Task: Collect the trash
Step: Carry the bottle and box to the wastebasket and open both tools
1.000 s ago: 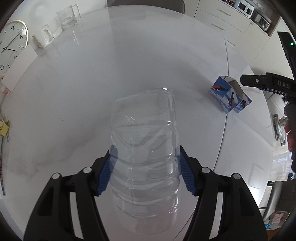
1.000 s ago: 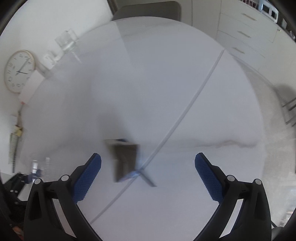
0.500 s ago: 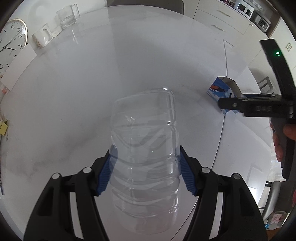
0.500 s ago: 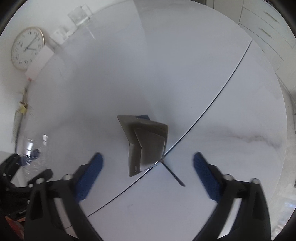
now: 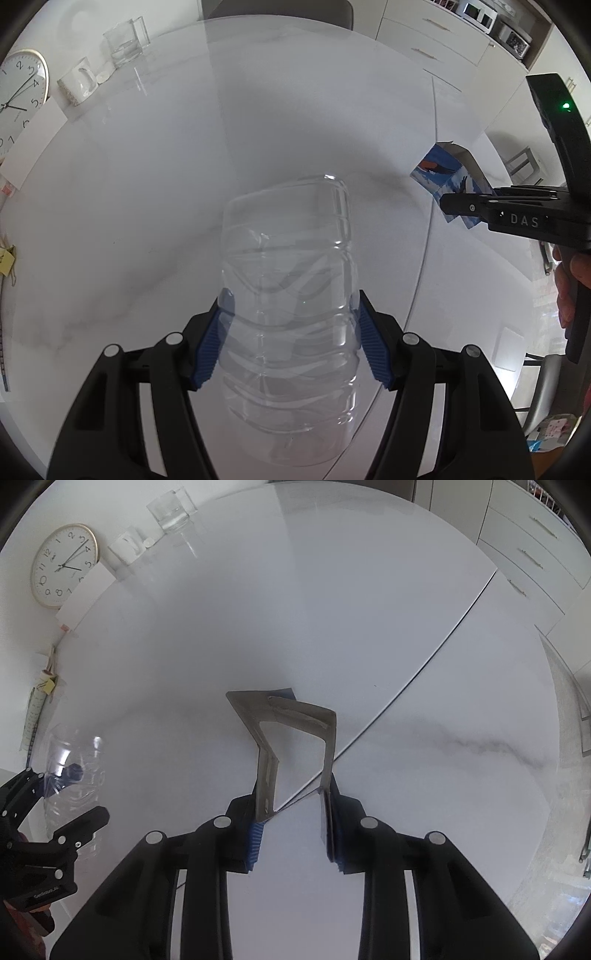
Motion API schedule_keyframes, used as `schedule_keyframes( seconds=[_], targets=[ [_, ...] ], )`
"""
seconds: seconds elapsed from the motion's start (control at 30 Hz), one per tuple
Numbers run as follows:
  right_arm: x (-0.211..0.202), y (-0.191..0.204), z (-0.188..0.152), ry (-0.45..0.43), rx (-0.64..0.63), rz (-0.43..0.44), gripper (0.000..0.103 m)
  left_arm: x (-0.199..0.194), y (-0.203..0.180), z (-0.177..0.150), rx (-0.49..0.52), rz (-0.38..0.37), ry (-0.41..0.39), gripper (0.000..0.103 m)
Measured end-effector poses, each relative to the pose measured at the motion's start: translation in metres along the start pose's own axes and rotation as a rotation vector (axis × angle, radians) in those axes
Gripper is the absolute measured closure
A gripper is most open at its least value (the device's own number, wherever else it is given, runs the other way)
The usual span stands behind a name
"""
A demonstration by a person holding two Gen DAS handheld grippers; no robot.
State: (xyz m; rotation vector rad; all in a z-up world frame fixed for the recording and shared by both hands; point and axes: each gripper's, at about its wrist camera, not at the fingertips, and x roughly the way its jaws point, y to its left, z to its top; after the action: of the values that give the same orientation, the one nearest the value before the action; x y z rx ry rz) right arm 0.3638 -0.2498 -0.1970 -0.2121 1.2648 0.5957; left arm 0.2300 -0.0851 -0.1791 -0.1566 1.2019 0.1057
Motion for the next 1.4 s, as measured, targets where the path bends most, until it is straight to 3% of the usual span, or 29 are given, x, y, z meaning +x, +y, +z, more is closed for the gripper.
schedule_keyframes(
  seconds=[0.3,0.47,0.7,0.83,1.0,1.2,1.27,1.33,1.4],
  targets=[
    [-0.068,0.003,-0.043,-0.083,-0.05,0.027,0.073,-0.03,-0.051,-0.012,0.081,0.003,-0.041,0.04],
    [-0.116,-0.012,-0.076,-0.151,-0.079,0.044,0.072,-0.055,-0.107,-0.031,0.115,0.011,-0.061,0.04],
    [-0.176,-0.078,-0.149,-0.22,-0.047,0.016,0.07,-0.075,-0.199,-0.062,0.152,-0.097,-0.039,0.04],
    [-0.19,-0.122,-0.205,-0.199,-0.004,-0.029,0.07,-0.074,-0.254,-0.077,0.224,-0.143,-0.029,0.04],
    [-0.172,-0.162,-0.264,-0.133,0.039,-0.033,0.07,-0.072,-0.289,-0.084,0.272,-0.135,-0.021,0.04],
    [-0.111,-0.189,-0.293,-0.08,0.083,0.038,0.069,-0.076,-0.304,-0.094,0.275,-0.117,-0.007,0.04],
    [-0.081,-0.191,-0.296,-0.068,0.081,0.04,0.057,-0.075,-0.307,-0.095,0.27,-0.123,0.0,0.04],
    [-0.051,-0.193,-0.3,-0.043,0.083,0.053,0.031,-0.075,-0.312,-0.101,0.282,-0.112,-0.005,0.04],
    [-0.027,-0.195,-0.304,-0.009,0.095,0.041,0.019,-0.074,-0.316,-0.103,0.304,-0.109,-0.005,0.04]
  ],
)
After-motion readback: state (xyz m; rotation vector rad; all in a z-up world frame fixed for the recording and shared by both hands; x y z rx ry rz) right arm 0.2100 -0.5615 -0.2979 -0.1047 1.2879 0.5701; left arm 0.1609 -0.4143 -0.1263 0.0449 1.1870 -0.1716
